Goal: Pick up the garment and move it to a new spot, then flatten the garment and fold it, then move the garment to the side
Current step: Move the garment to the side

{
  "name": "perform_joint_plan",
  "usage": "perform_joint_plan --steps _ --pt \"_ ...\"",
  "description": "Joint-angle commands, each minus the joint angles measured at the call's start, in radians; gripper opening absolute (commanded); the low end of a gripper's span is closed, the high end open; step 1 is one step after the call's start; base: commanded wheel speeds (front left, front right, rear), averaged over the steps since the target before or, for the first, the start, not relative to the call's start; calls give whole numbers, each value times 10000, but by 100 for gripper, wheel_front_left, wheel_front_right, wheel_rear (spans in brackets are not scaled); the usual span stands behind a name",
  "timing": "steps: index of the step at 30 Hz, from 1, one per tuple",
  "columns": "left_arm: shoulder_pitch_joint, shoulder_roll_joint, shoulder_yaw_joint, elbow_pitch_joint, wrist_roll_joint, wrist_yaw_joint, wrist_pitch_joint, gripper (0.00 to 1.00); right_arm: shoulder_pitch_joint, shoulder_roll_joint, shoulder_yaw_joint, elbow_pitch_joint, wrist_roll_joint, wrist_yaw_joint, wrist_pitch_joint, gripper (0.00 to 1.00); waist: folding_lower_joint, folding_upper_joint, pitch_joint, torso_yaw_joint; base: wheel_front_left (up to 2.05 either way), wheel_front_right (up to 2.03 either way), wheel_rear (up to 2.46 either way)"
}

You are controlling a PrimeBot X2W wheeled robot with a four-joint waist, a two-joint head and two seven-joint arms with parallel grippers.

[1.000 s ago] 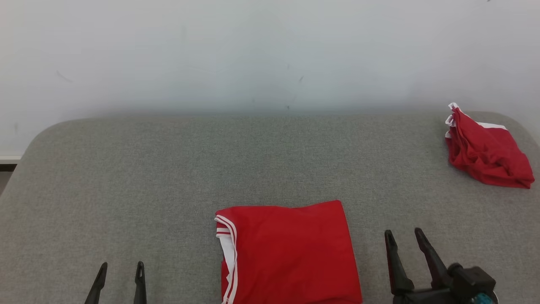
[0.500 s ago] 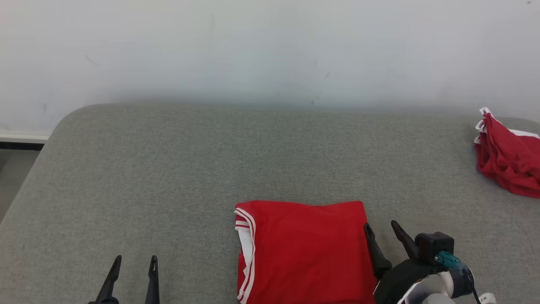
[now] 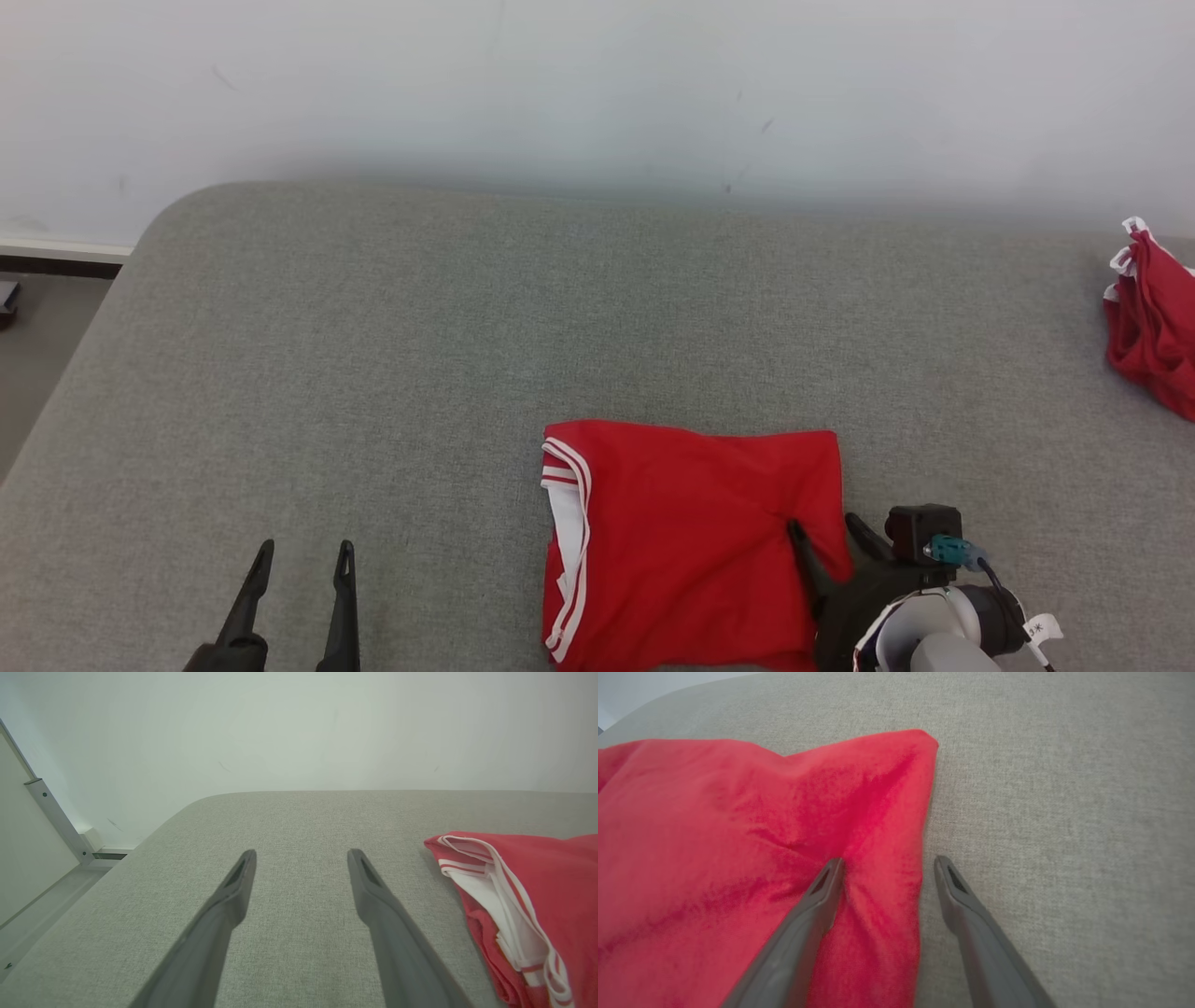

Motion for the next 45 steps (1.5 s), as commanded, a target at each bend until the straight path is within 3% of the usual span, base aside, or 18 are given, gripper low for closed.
perform_joint_plan --steps 1,2,3,4,12,21,34,45 --pt "-111 -33 3 -29 8 53 -31 100 14 85 101 254 118 -30 104 100 -1 0 37 10 0 0 0" --pt "-120 -44 2 -46 -1 69 -31 100 -35 124 150 377 198 -30 83 100 -1 0 51 6 0 0 0" --pt "-117 -53 10 -62 -13 75 -31 100 -94 144 234 468 260 -30 54 31 -1 0 67 -6 0 0 0" --pt "-103 -61 16 -85 -26 104 -31 100 -141 180 338 473 364 -30 -25 0 -1 0 84 -26 0 0 0" --pt "-154 -111 118 -167 -188 148 -30 100 -976 -382 1084 -2 897 -30 -385 0 -1 0 539 -450 0 0 0" --pt "-831 -179 -75 -419 -161 151 -31 100 -2762 -1716 1641 -764 1273 -30 -115 0 -1 0 1672 -1043 0 0 0" --pt "-2127 2 -321 -1219 131 37 -31 100 -5839 -4679 2460 -2404 1584 -30 1002 0 -1 0 3854 -1870 0 0 0" --pt "-2444 229 -304 -2414 412 93 -31 100 -6730 -6594 2306 -3846 1982 -30 1866 0 -1 0 4912 -2617 0 0 0"
